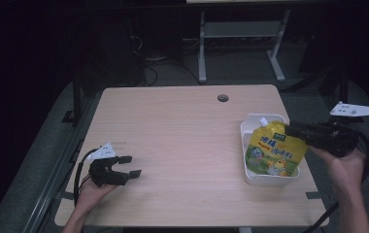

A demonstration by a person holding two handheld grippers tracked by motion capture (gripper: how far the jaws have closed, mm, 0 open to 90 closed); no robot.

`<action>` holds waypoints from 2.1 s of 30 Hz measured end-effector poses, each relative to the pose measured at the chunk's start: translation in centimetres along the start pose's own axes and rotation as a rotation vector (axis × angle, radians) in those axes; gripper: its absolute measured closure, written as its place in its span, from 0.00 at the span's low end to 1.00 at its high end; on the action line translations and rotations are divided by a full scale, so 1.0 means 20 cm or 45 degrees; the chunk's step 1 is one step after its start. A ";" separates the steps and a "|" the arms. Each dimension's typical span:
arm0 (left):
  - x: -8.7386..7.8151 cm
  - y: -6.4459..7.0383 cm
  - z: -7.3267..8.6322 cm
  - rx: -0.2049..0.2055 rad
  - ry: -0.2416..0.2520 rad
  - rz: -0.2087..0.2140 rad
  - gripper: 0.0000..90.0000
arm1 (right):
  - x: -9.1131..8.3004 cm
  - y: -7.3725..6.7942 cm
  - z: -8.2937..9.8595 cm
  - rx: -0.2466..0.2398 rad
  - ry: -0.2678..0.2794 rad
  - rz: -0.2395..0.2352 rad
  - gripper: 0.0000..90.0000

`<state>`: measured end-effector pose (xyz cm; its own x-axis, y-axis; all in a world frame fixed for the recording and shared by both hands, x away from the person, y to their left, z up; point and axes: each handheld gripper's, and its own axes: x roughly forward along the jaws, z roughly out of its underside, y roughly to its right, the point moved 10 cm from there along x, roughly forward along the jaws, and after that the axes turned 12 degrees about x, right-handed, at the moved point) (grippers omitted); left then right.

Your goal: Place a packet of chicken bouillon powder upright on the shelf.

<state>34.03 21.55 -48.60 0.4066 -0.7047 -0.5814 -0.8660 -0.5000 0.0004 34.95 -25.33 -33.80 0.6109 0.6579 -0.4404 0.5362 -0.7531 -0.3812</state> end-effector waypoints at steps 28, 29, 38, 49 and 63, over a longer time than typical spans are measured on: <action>-0.01 0.00 0.00 -0.004 0.001 -0.005 0.29 | 0.30 -0.26 0.14 -0.038 -0.130 -0.157 0.67; -0.01 0.00 0.00 -0.002 0.001 -0.005 0.29 | 0.31 -0.27 0.14 -0.043 -0.135 -0.162 0.66; -0.02 0.01 0.01 -0.007 -0.002 -0.011 0.29 | 0.42 -0.37 0.18 -0.060 -0.178 -0.207 0.59; -0.04 0.04 0.02 -0.001 -0.010 -0.030 0.27 | 0.52 -0.43 0.20 -0.033 -0.195 -0.237 0.50; -0.07 0.11 0.06 0.013 -0.025 -0.035 0.27 | 0.64 -0.54 0.30 -0.058 -0.253 -0.285 0.45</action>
<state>31.17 21.94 -48.69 0.4246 -0.6806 -0.5970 -0.8576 -0.5137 -0.0243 33.47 -8.84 -40.13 0.3507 0.7906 -0.5019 0.6732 -0.5854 -0.4518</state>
